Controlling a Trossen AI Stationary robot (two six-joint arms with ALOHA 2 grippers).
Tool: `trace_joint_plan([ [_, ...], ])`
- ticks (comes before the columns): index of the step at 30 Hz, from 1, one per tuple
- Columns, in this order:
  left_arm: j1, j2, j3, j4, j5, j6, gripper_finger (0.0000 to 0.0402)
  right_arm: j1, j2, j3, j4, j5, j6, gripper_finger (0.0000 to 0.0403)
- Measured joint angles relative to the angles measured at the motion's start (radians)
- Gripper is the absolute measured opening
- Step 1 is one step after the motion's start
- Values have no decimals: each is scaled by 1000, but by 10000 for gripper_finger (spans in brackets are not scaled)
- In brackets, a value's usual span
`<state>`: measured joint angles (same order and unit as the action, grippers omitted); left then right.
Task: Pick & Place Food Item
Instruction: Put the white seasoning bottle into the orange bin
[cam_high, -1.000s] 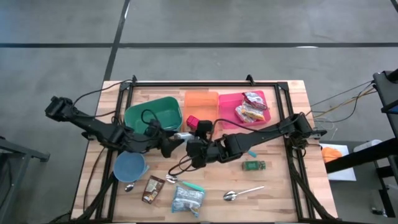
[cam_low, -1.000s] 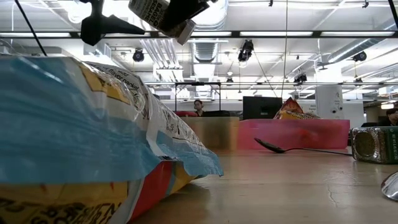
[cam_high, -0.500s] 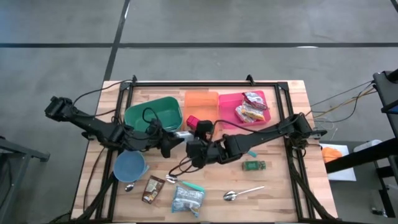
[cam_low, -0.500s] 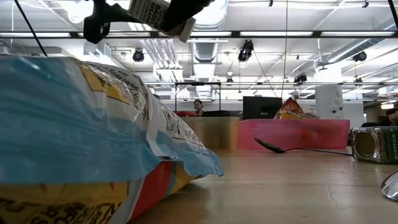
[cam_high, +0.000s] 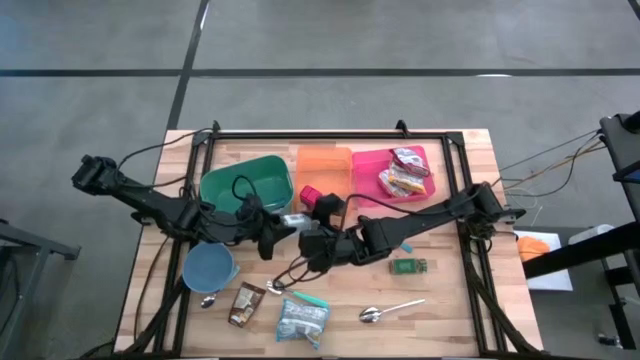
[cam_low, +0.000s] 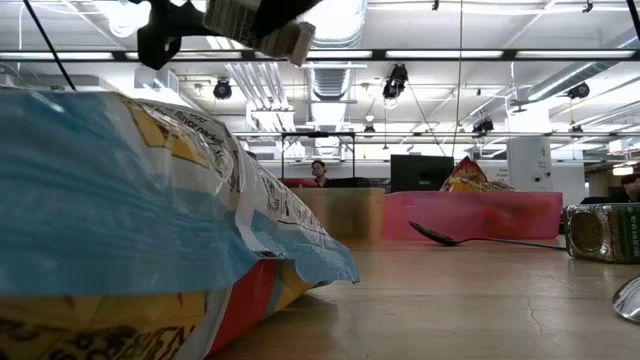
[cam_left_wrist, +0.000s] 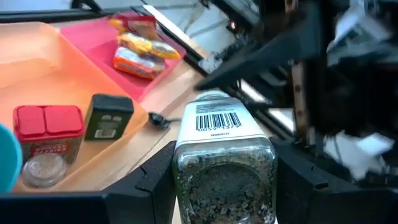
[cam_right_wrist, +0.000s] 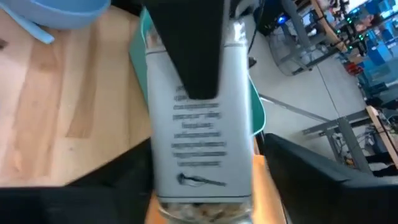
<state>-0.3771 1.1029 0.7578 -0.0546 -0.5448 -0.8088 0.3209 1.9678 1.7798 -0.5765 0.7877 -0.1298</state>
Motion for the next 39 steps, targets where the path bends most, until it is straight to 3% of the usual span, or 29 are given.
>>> trace_joint_plan([
  [5, -1, -60, -3, -13, 23, 58, 187, 30, -15, 5, 2, 71, 19, 361],
  [13, -12, -224, 0, -20, 72, 146, 187, 116, -40, 58, -1, 162, 16, 371],
  [19, -27, -315, 1, 68, 178, 243, 187, 189, -44, 113, 81, 260, -220, 372],
  [23, -28, -316, 1, 187, 315, 287, 186, 208, -44, 116, 273, 260, -439, 373],
  [27, -28, -315, 2, 226, 365, 306, 186, 213, -44, 115, 416, 244, -598, 373],
  [32, -28, -313, 2, 230, 374, 323, 186, 213, -44, 115, 506, 183, -687, 373],
  [39, -28, -295, 3, 251, 385, 346, 186, 182, -42, 115, 513, 123, -678, 373],
])
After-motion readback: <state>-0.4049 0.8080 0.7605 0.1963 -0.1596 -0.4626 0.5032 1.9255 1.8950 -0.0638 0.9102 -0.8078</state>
